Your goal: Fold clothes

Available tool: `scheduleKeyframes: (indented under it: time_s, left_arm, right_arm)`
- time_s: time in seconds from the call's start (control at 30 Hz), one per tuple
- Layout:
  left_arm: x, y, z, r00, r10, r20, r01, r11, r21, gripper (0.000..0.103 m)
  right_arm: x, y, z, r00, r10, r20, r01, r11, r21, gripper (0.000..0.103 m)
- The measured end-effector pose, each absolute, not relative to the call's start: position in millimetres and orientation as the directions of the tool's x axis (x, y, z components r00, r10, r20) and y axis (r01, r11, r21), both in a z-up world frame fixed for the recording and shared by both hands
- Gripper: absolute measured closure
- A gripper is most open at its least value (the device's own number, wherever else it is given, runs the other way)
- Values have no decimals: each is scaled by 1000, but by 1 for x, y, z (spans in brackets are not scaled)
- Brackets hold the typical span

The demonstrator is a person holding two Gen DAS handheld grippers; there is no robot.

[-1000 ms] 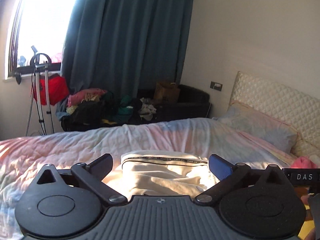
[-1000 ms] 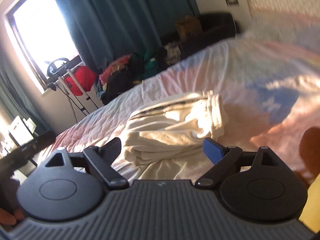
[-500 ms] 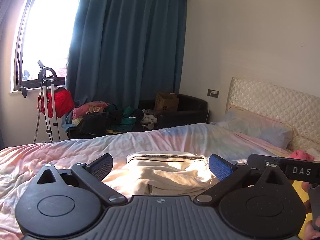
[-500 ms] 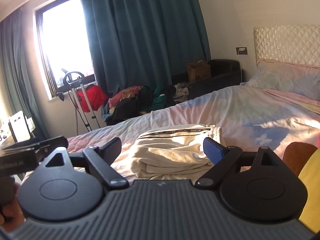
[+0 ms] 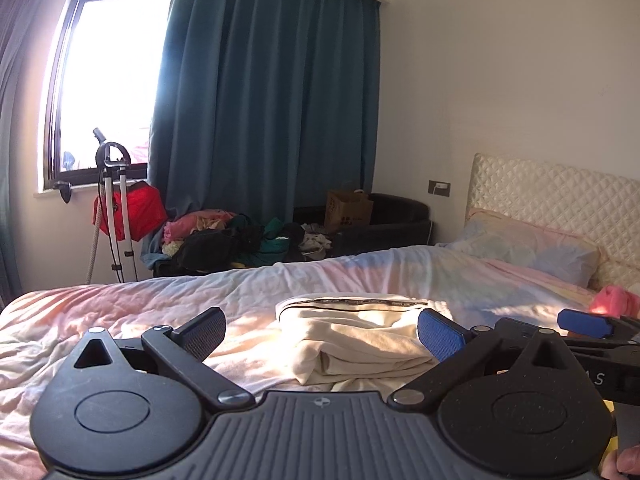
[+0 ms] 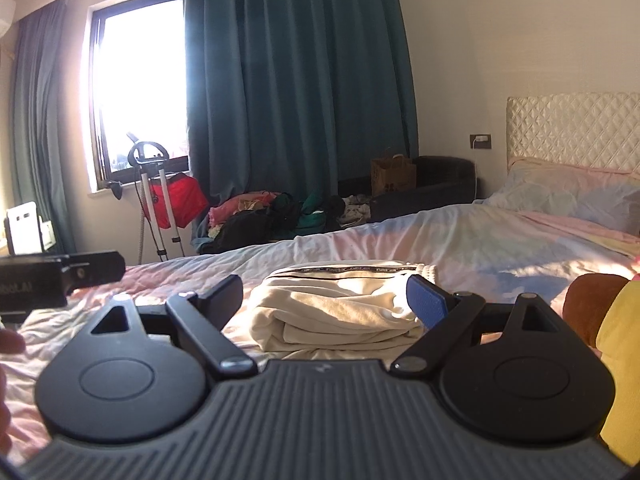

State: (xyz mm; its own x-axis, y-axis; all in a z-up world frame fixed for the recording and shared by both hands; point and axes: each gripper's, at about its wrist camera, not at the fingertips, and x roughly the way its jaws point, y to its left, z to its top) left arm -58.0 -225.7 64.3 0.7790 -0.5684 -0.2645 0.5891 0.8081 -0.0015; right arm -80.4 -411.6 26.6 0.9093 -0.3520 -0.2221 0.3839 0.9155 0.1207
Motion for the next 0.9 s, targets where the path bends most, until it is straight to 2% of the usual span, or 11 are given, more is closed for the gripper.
scheduleKeyframes:
  time_s: [0.2, 0.43, 0.9]
  left_arm:
    - [-55, -222, 50, 782, -565, -263, 584, 812, -8, 0]
    - [-57, -220, 32, 778, -556, -293, 577, 816, -16, 0]
    - [-52, -224, 25, 801, -517, -301, 541, 841, -5, 0]
  right_arm:
    - [-71, -409, 8, 893, -380, -241, 409, 909, 85, 13]
    - [-73, -402, -4, 884, -413, -219, 434, 899, 56, 13]
    - [-73, -410, -8, 877, -416, -240, 445, 892, 79, 13]
